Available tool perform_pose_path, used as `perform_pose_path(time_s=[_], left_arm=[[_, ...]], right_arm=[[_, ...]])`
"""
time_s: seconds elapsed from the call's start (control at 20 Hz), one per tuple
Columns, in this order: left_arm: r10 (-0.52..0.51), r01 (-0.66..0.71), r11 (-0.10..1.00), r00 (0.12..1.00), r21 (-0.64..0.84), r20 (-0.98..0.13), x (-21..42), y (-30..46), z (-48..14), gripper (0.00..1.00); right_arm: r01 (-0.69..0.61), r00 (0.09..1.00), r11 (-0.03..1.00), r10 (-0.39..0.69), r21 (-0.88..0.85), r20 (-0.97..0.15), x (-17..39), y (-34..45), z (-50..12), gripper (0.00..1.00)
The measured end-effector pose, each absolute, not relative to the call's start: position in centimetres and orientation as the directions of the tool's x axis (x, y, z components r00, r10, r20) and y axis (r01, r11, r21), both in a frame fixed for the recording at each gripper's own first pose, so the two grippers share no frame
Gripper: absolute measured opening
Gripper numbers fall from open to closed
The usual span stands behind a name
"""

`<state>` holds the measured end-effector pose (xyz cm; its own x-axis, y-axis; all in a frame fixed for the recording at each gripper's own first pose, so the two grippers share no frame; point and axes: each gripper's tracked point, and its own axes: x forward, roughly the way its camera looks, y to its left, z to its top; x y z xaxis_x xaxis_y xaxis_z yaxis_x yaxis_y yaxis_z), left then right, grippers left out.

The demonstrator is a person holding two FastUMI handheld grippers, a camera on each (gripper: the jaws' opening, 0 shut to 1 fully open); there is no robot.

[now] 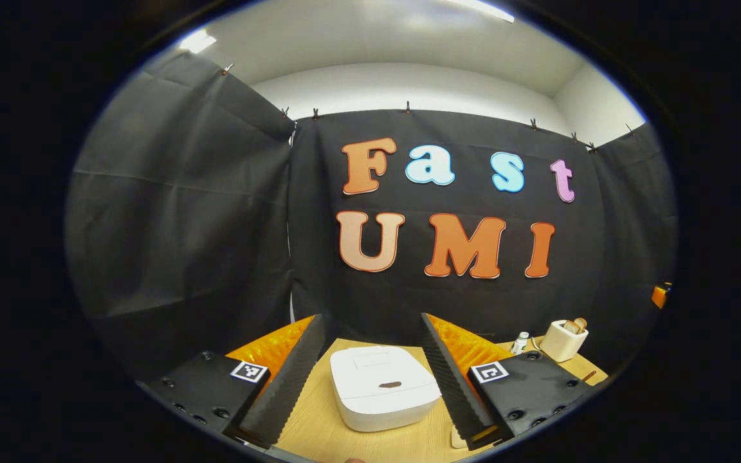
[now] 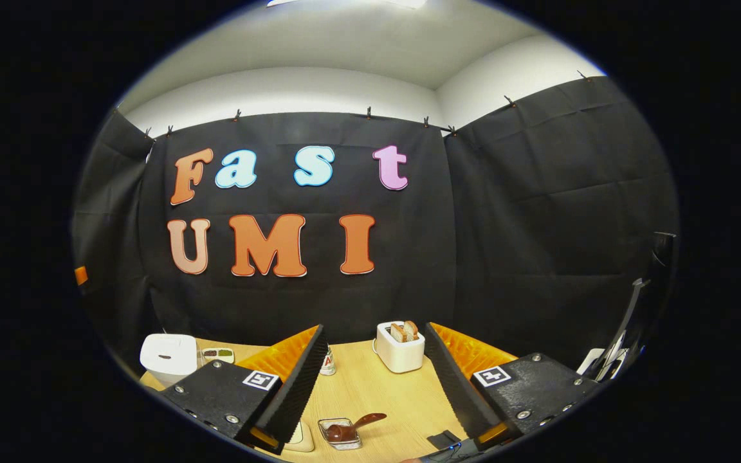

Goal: Close the left gripper, press the button to open the rice cooker; take a wooden spoon from the chopstick holder with the right hand, scoop a spoonful of rice and pour it into the rice cooker, then put the wooden spoon back into the chopstick holder.

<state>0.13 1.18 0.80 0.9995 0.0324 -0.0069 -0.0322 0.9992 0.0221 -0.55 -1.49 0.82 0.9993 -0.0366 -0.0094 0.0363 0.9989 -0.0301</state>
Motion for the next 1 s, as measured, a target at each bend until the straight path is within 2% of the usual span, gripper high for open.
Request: perform_pose_path(time_s=[0.4,0.75,0.8,0.9,0.95,1.0], left_arm=[[0.032,-0.032,0.999,0.999,0.034,-0.013,0.7,1.3,0.6,1.00],[0.068,-0.067,0.997,0.998,0.038,-0.019,1.4,2.3,0.4,0.34],[0.065,-0.064,0.997,0.998,0.035,-0.014,1.6,2.5,0.4,0.29],[0.039,-0.039,0.999,0.999,0.010,-0.009,1.7,2.0,0.5,0.05],[0.047,-0.047,0.999,0.999,0.020,-0.015,1.9,2.5,0.3,0.12],[0.049,-0.049,0.999,0.998,0.019,-0.026,2.4,2.9,0.0,0.12]], right_arm=[[0.042,0.999,0.998,-0.042,-0.040,-0.006,-0.6,-1.5,1.0,0.94],[0.036,0.999,0.998,-0.037,-0.043,-0.017,-0.5,-1.6,0.7,0.94],[0.037,0.999,0.998,-0.038,-0.048,-0.017,-0.5,-1.6,0.7,0.94],[0.041,0.999,0.998,-0.042,-0.055,-0.012,-0.4,-1.6,0.8,0.94],[0.043,0.999,0.997,-0.044,-0.056,-0.012,-0.4,-1.6,0.8,0.94],[0.044,0.999,0.997,-0.045,-0.056,-0.014,-0.4,-1.6,0.7,0.94]])
